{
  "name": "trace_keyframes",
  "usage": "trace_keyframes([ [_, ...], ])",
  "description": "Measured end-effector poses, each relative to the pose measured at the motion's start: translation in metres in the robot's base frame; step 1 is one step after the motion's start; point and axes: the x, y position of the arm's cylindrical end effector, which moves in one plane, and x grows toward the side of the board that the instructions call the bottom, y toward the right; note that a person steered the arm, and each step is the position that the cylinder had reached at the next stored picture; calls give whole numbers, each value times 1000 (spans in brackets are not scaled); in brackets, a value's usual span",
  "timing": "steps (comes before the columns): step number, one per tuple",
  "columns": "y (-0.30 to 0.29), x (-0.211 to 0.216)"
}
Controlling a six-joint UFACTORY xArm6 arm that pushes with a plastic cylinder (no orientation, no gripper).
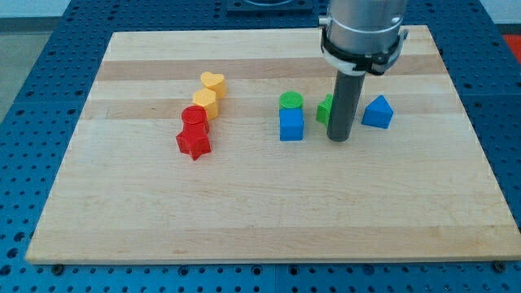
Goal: Nudge the blue triangle right a bit
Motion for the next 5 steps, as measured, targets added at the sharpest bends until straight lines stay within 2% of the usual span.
trace_keyframes([
  [3,1,-51],
  [5,58,-60],
])
